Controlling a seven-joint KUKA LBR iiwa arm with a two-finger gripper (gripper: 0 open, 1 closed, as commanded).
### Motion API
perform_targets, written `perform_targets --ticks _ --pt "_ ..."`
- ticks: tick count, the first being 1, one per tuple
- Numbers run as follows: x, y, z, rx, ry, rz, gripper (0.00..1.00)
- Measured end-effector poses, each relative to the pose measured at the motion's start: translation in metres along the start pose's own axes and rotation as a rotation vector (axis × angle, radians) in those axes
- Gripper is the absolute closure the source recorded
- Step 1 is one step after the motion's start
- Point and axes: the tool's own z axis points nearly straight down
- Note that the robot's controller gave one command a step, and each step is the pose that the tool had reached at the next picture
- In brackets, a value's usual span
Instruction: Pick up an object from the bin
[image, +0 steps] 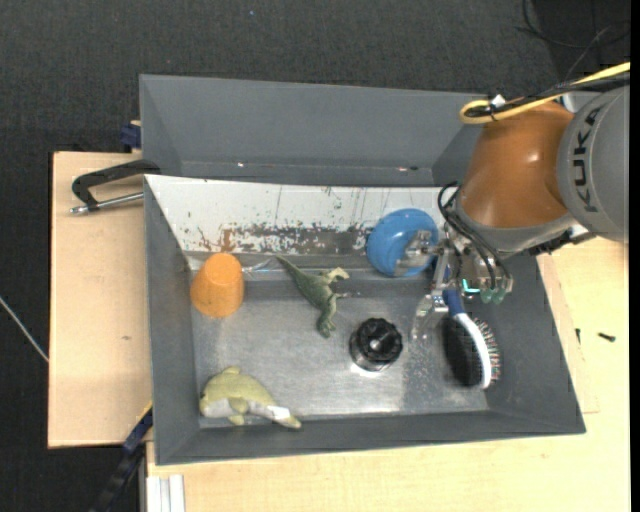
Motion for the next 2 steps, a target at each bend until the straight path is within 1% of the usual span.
perform_targets --ticks 1,2 --pt "0.069 0.003 0.079 0.001 -0.007 -0.267 0.0" --pt "0.052 0.071 0.081 0.005 -0.019 -0.498 0.0"
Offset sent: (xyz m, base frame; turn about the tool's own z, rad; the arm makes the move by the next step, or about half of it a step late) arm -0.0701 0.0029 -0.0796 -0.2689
